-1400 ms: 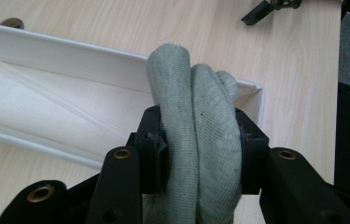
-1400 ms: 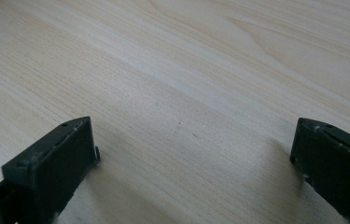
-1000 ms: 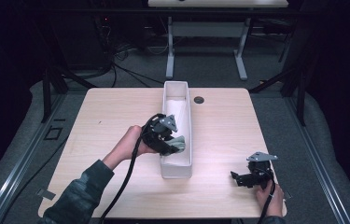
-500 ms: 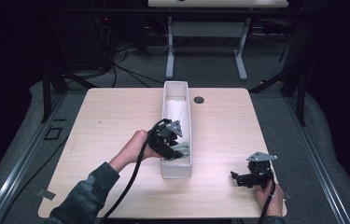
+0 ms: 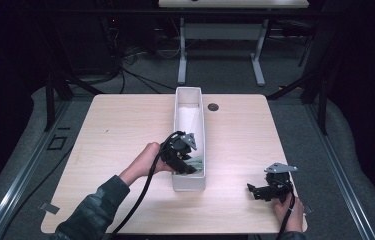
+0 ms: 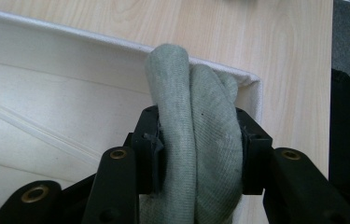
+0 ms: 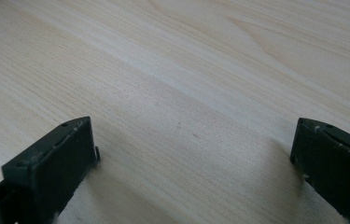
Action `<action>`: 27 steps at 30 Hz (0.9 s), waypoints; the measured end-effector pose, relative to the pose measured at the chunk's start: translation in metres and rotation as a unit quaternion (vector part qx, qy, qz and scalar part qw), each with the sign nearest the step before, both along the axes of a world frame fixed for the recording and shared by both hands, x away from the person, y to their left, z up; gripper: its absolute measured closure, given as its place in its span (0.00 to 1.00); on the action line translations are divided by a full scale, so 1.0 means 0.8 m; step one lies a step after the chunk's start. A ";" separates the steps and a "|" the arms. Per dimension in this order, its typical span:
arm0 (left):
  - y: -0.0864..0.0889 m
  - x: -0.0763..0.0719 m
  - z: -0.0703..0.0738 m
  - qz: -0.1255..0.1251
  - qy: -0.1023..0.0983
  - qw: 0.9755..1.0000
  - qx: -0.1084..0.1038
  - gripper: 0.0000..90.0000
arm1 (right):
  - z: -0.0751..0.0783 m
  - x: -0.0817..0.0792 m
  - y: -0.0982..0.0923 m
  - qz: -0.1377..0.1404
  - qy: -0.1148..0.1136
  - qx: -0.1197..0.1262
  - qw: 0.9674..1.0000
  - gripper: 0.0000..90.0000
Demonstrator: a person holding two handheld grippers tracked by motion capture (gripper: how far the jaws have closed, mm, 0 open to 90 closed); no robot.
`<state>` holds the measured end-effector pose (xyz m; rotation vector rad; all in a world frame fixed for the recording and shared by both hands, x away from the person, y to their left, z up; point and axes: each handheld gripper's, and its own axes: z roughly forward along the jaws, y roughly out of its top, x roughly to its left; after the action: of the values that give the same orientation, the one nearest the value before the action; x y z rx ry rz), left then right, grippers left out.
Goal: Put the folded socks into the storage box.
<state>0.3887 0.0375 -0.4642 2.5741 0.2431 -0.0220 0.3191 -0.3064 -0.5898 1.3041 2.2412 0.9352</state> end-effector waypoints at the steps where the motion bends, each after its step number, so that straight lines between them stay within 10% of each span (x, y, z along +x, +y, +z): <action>1: 0.000 0.000 0.000 0.000 0.001 1.000 0.001 0.66 | 0.000 0.000 0.000 0.000 0.000 -0.001 1.000 0.00; 27: -0.004 0.006 -0.015 0.028 0.035 0.999 0.025 0.53 | 0.000 0.000 0.000 0.000 0.000 -0.001 1.000 0.00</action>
<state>0.3936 0.0340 -0.4762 2.6173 0.3460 -0.0856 0.3192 -0.3065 -0.5898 1.3034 2.2407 0.9331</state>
